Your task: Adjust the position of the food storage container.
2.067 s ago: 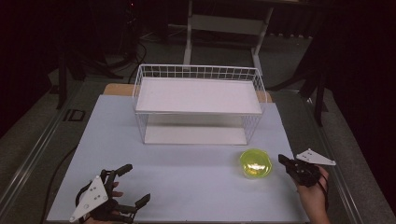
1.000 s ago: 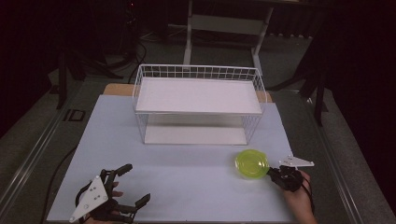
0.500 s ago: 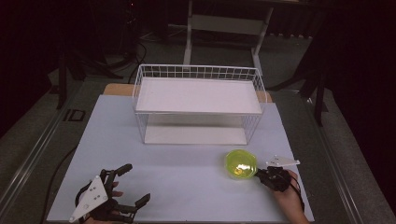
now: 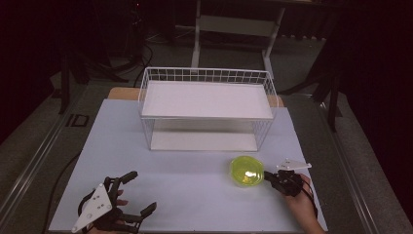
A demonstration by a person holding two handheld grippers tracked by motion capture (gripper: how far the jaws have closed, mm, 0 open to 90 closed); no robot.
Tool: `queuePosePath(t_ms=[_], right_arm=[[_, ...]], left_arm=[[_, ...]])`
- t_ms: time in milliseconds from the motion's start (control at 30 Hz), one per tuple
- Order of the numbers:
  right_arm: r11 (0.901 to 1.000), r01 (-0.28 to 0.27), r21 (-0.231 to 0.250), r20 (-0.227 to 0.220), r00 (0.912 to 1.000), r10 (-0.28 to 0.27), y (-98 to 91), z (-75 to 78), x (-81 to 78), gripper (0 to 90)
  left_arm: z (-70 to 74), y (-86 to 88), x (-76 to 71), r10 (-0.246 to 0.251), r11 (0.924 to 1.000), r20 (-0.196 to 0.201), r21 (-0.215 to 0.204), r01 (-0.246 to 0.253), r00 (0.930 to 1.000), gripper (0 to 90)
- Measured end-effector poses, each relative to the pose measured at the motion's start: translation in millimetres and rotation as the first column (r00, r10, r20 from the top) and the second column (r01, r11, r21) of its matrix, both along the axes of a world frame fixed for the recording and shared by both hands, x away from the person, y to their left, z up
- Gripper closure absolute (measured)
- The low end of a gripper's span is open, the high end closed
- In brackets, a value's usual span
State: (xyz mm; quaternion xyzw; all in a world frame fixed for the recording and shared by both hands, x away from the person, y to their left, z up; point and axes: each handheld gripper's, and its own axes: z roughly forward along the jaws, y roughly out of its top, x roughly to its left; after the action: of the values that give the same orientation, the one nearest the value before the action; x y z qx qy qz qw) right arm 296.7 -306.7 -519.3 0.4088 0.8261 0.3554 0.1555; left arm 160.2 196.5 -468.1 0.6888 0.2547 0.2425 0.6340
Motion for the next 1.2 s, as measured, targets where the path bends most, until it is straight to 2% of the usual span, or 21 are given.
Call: queuePosePath(t_ms=[200, 600, 667, 700, 900, 1067, 1200], right_arm=[[0.9999, 0.000, 0.012, -0.010, 0.9999, 0.000, 8.1, -0.9, 6.8, 90.0], [0.9965, -0.079, 0.025, -0.021, 0.9966, 0.080, 47.6, -3.0, 11.1, 90.0], [0.9968, -0.071, 0.037, -0.052, 0.9960, 0.073, 56.6, -3.5, 12.2, 90.0], [0.9961, -0.079, 0.038, -0.052, 0.9953, 0.081, 60.9, -4.1, 12.4, 90.0], [0.9908, -0.133, 0.025, -0.056, 0.9894, 0.134, 83.3, -5.9, 9.7, 90.0], [0.9863, -0.160, 0.037, -0.066, 0.9845, 0.163, 95.9, -7.1, 6.2, 90.0], [0.9842, -0.175, 0.025, -0.061, 0.9824, 0.177, 98.7, -6.5, 2.8, 90.0]], left_arm=[[0.2, 1.2, -0.3, 0.002, 1.0000, 0.001, -0.001, -0.002, 1.0000, 1.4], [0.1, 0.4, -0.4, 0.000, 1.0000, 0.001, 0.001, 0.000, 1.0000, 1.4], [0.2, 0.8, -0.4, 0.000, 1.0000, 0.001, 0.001, 0.000, 1.0000, 1.4], [0.2, 0.9, -0.4, -0.001, 1.0000, 0.001, 0.001, 0.001, 1.0000, 1.4], [0.1, 1.5, -0.3, -0.003, 1.0000, 0.001, 0.001, 0.003, 1.0000, 1.4], [0.4, 1.7, -0.7, -0.003, 1.0000, 0.003, 0.001, 0.003, 1.0000, 1.4], [0.2, 1.8, -0.7, -0.004, 1.0000, 0.002, 0.005, 0.004, 1.0000, 1.4]])
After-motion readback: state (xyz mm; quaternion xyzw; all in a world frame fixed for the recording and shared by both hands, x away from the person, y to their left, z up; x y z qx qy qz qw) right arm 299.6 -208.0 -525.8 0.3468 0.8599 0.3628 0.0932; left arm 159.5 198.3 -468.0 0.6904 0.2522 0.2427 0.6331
